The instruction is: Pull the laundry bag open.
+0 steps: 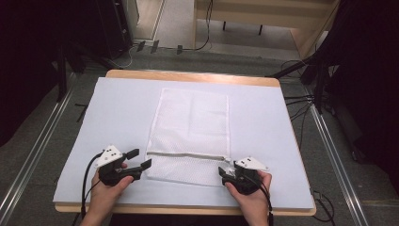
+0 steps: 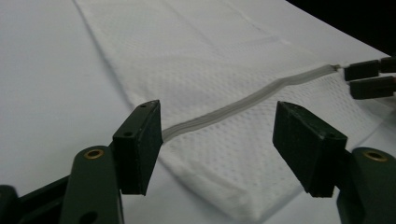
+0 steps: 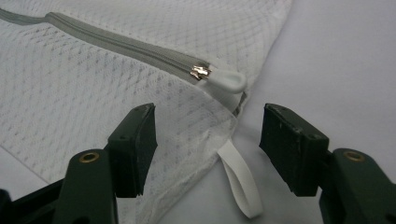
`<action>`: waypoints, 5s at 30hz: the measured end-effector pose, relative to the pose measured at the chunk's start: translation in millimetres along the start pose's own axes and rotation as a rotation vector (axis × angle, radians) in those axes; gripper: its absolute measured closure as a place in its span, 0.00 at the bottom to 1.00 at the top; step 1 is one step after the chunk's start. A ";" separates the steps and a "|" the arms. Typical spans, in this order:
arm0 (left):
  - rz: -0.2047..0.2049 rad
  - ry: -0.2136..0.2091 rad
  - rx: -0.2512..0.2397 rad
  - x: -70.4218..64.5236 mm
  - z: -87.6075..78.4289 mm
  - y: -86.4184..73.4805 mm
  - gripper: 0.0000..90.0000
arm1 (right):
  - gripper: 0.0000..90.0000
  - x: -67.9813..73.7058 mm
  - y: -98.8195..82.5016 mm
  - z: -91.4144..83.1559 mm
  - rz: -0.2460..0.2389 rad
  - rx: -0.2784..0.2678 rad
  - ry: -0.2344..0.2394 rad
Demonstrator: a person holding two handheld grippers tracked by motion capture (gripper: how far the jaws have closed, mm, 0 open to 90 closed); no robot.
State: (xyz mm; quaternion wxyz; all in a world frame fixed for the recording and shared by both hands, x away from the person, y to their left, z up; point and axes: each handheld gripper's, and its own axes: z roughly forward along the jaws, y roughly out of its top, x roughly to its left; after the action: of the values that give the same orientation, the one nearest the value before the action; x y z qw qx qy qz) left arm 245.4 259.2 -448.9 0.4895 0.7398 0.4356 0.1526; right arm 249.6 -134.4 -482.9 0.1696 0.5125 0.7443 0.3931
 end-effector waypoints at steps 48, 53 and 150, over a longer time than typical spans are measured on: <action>-0.040 -0.258 0.241 -121.2 147.0 49.8 0.88 | 0.99 20.6 14.4 -16.7 -0.154 -0.129 -0.020; -0.039 -0.310 0.234 -119.1 141.6 51.4 0.76 | 0.99 20.9 14.7 -17.2 -0.159 -0.128 -0.022; -0.269 -0.043 0.147 33.9 25.1 5.1 0.97 | 1.00 -5.9 20.1 -19.5 -0.096 -0.069 -0.111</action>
State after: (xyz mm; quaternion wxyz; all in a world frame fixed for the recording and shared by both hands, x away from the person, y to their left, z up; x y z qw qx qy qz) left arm 283.8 270.6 -463.2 0.4591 0.7118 0.5303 0.0376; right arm 252.0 -144.4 -456.1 0.2467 0.4910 0.7436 0.3810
